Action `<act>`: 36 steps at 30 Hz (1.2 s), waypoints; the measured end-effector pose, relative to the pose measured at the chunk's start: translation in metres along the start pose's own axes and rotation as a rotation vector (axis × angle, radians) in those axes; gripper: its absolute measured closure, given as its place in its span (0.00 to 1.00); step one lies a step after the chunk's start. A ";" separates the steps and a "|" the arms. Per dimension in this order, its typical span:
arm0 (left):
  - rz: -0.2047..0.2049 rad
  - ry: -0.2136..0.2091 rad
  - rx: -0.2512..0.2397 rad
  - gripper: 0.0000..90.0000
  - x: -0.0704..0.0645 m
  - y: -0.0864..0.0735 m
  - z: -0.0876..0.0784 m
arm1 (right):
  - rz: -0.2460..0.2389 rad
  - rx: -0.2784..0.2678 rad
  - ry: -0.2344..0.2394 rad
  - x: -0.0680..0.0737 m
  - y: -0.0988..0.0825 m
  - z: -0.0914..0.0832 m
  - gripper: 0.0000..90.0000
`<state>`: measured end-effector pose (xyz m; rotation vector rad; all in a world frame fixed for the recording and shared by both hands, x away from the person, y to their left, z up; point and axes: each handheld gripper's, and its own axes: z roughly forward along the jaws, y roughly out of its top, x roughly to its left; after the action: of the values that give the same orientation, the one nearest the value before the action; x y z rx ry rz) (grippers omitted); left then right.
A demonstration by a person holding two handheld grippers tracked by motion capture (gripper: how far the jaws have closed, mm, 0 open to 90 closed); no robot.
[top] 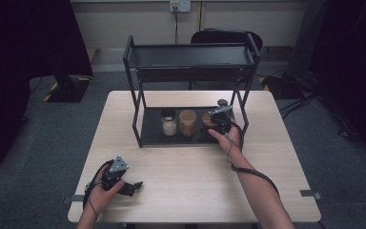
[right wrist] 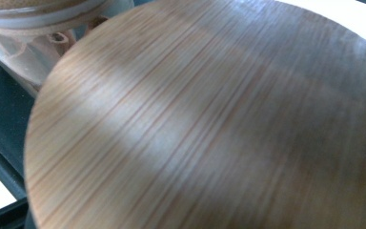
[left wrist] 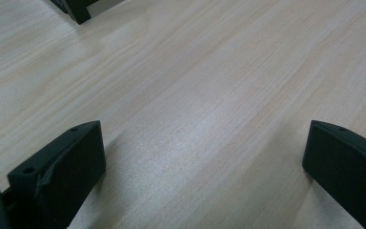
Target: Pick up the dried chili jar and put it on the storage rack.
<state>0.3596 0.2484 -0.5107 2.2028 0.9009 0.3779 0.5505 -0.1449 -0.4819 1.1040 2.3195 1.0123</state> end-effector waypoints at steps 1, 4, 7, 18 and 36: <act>0.000 0.000 0.000 0.00 0.000 0.000 0.000 | -0.001 -0.001 0.000 0.000 0.000 0.000 0.28; 0.000 0.000 0.000 0.00 0.000 0.000 0.000 | 0.003 -0.003 0.002 0.000 0.000 0.001 0.28; 0.000 0.000 0.000 0.00 0.000 0.000 0.000 | 0.003 -0.005 0.000 -0.001 0.001 0.002 0.28; 0.000 0.000 0.000 0.00 0.000 0.000 0.000 | 0.032 -0.022 0.001 -0.005 0.000 0.005 0.28; 0.000 0.000 0.000 0.00 0.000 0.000 0.000 | 0.070 -0.009 -0.003 -0.006 0.000 0.005 0.13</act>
<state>0.3596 0.2483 -0.5108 2.2024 0.9009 0.3782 0.5571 -0.1477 -0.4854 1.1900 2.2861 1.0440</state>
